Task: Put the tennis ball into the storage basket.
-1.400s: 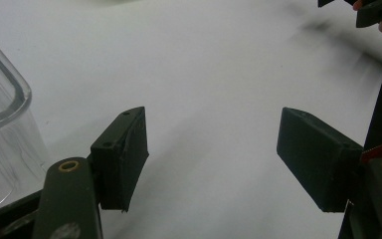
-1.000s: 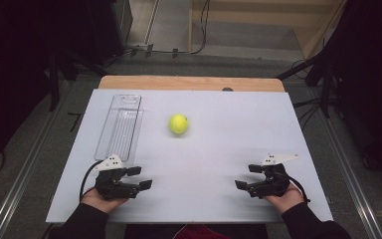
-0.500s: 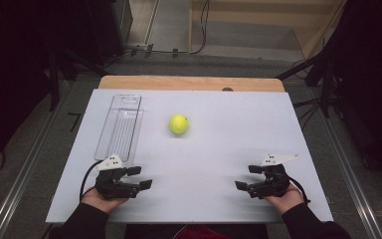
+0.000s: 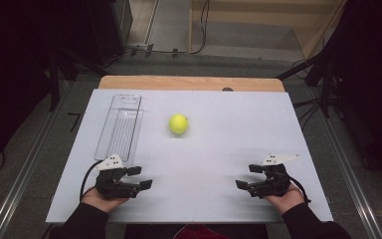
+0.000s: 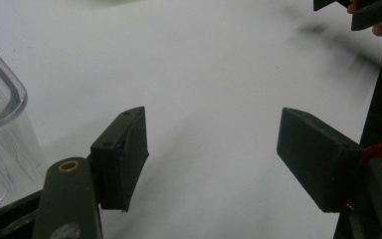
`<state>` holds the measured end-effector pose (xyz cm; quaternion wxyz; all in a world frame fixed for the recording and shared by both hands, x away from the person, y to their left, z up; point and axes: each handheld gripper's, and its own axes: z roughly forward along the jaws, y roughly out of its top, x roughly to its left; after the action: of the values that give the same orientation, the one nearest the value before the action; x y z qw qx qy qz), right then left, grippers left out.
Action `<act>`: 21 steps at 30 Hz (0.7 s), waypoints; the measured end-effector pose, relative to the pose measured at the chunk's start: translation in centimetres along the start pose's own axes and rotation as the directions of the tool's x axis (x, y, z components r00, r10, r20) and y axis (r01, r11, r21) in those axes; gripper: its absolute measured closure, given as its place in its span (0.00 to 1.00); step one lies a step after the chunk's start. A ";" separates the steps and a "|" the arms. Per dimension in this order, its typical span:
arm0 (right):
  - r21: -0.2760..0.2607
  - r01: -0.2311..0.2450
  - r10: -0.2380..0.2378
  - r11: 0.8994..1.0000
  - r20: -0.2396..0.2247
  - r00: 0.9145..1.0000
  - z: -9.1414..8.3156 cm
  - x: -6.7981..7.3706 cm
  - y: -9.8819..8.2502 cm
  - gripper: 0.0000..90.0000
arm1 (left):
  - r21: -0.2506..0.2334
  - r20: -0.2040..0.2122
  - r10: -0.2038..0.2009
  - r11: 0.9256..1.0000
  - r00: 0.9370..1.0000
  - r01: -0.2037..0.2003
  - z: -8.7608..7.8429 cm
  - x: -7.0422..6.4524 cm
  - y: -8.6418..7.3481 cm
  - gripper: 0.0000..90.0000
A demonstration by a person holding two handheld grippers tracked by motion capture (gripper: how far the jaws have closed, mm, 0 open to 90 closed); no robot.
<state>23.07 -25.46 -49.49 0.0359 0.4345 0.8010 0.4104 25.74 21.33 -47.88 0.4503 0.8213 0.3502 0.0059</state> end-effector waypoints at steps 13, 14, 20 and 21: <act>0.025 0.000 0.000 1.000 -0.001 1.000 0.2 -0.1 -0.1 0.14 | 0.011 -0.002 -0.008 1.000 1.000 0.008 0.0 0.1 0.0 0.32; 0.025 -0.002 0.002 1.000 -0.001 1.000 0.3 0.0 -0.1 0.14 | 0.011 -0.001 -0.008 1.000 1.000 0.008 0.1 0.1 0.0 0.32; 0.029 -0.006 0.006 1.000 -0.001 1.000 0.3 0.0 -0.1 0.14 | 0.012 -0.005 -0.010 1.000 1.000 0.010 0.1 0.0 0.1 0.32; 0.029 -0.007 0.007 1.000 0.002 1.000 0.3 0.0 -0.1 0.14 | 0.022 -0.004 -0.012 1.000 1.000 0.012 0.1 -0.1 0.2 0.32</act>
<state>23.13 -25.33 -49.82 0.0288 0.4379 0.8054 0.3983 25.82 21.07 -47.76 0.4408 0.8241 0.3559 0.0009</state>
